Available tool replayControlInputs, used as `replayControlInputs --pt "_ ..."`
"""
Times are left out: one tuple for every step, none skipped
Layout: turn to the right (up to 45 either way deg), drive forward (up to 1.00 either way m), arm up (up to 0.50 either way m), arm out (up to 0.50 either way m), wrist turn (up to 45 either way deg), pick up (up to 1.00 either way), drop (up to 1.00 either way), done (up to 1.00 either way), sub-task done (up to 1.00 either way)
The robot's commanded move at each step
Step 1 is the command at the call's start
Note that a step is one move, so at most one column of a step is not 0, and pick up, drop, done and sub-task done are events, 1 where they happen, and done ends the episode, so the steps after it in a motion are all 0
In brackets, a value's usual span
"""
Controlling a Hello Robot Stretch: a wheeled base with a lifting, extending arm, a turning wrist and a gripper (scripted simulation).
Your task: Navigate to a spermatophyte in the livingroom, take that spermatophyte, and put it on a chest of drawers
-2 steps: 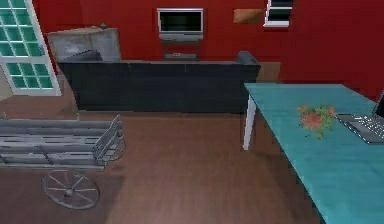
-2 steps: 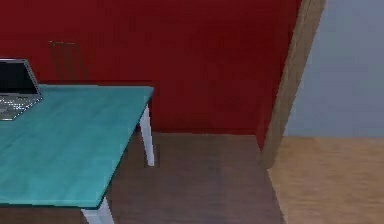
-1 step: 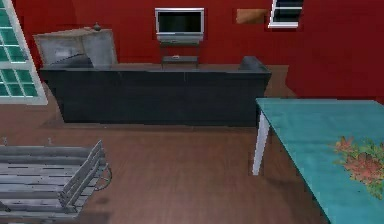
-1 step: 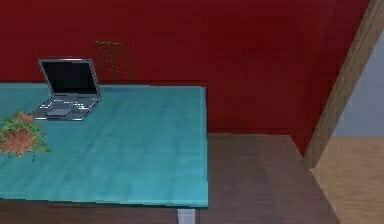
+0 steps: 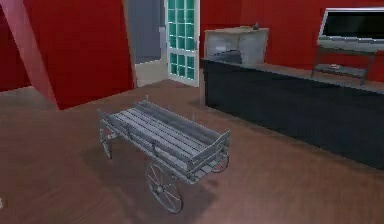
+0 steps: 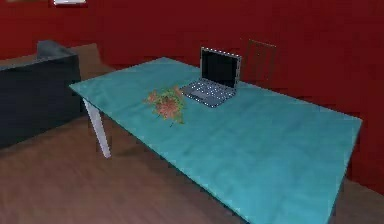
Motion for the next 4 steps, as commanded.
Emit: replayControlInputs --pt "39.0 0.00 0.00 0.00 0.0 0.00 0.00 0.00 0.00" --pt "0.0 0.15 0.00 0.00 0.0 0.00 0.00 0.00 0.00" --pt "45.0 0.00 0.00 0.00 0.0 0.00 0.00 0.00 0.00" --pt "45.0 0.00 0.00 0.00 0.0 0.00 0.00 0.00 0.00"
